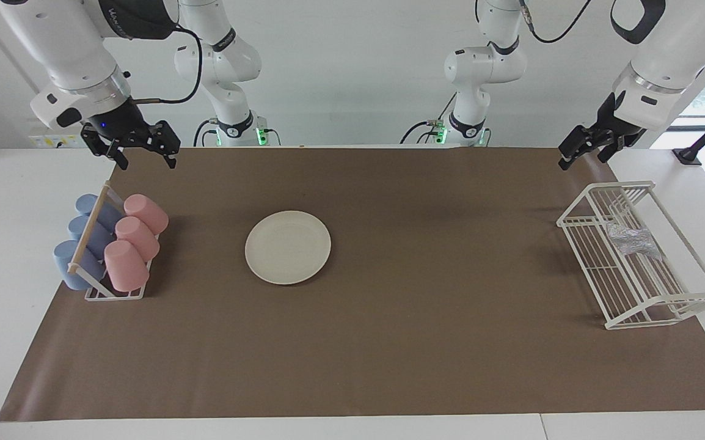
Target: Wipe plate with sponge
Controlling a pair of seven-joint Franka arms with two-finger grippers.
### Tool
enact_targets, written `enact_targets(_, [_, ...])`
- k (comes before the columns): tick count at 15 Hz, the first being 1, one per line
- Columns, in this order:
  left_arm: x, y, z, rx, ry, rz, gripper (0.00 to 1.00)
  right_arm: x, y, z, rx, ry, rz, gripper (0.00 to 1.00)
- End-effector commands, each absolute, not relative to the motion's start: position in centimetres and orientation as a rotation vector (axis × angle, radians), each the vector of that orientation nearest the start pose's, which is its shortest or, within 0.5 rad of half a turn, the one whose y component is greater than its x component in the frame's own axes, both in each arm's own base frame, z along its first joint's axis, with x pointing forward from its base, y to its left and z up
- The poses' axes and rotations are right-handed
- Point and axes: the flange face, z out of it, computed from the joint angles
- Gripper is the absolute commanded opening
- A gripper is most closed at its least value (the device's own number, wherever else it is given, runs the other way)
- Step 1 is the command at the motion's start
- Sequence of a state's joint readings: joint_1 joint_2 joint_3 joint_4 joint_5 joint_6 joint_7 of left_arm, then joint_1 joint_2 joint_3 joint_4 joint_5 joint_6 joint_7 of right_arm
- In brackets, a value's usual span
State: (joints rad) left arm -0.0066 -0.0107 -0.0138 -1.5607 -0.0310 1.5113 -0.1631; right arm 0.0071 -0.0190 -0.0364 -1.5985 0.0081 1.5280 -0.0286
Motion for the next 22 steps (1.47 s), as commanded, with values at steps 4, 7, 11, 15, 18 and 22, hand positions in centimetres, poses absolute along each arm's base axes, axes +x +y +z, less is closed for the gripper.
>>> enact_targets(4, [54.4,-1.0,62.6,-3.165,-0.230,0.031,1.00,53.7,-1.5,62.0,-3.138,0.017,0.096,1.00])
enact_targets(7, [54.7,-0.2,62.7,-3.165,-0.256,-0.013,1.00,53.6,-1.5,62.1,-3.136,0.017,0.094,1.00])
enact_targets(11, [54.7,-0.4,61.4,-3.030,-0.264,-0.032,1.00,53.6,-1.6,62.1,-3.138,0.026,0.091,1.00])
enact_targets(15, [55.4,-2.8,55.8,-2.800,-0.250,-0.036,1.00,53.6,-1.8,61.9,-3.135,0.185,0.104,1.00])
enact_targets(18, [56.8,-3.3,51.0,-2.611,-0.203,-0.026,1.00,53.4,-1.7,62.0,-3.125,0.324,0.106,1.00])
enact_targets(22, [59.9,-2.4,46.1,-2.426,-0.089,-0.071,1.00,53.2,-1.7,61.6,-3.097,0.526,0.133,1.00])
